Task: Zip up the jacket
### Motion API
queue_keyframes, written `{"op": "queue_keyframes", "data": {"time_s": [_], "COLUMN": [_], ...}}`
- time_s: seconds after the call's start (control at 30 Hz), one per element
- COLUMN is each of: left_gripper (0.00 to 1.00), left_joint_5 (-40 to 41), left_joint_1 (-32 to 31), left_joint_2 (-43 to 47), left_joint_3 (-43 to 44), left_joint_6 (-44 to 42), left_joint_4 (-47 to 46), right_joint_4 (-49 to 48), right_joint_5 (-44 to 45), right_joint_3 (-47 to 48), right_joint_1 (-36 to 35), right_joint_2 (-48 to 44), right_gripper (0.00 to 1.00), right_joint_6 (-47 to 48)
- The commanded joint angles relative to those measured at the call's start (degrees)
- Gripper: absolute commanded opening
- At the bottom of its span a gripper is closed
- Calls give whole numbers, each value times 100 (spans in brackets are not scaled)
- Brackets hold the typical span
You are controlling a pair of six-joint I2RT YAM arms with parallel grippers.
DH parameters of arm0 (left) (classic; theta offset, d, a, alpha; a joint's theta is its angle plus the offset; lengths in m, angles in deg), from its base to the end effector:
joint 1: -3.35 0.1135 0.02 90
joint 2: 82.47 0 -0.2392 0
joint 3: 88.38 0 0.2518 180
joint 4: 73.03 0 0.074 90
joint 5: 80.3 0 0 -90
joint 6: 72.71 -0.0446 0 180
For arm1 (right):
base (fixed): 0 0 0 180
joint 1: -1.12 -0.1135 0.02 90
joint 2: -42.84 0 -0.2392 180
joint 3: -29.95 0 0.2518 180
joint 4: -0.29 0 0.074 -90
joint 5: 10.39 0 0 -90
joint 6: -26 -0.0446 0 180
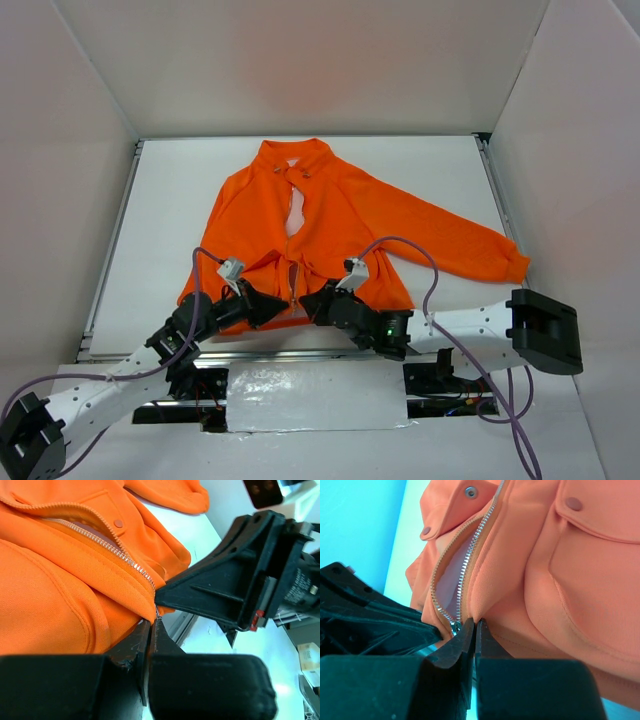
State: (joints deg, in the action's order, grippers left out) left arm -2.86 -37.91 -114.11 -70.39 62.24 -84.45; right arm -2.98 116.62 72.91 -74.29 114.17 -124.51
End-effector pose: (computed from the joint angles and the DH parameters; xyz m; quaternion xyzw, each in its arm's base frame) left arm 0.1278 -0.1250 0.1750 0.0527 0.7185 -0.5284 0.4492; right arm 0.0925 0.2490 0.1740 0.0651 0.8156 0.3711 0.4392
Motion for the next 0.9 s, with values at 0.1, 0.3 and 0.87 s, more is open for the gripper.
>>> {"op": "queue_keyframes", "data": {"time_s": [0.1,0.3,0.87], "left_gripper": [0,0,0], "left_joint_5": [-616,-687,-230], "left_joint_1": [-93,-102,-137], "left_joint_2": [44,-61,-1440], "left_joint_3": [-43,-78,-798], "left_joint_6": [-144,-153,198], "left_joint_4": [-379,-450,-1906], "right_joint_4": [-1203,-1265,-1089], "right_joint_5": [-282,-598,-1425], "right_joint_3": [-368,-412,-140], "right_joint_1": [308,492,634], "right_joint_2": [-488,-664,557], "right_gripper": [0,0,0], "right_joint_6": [409,417,927]}}
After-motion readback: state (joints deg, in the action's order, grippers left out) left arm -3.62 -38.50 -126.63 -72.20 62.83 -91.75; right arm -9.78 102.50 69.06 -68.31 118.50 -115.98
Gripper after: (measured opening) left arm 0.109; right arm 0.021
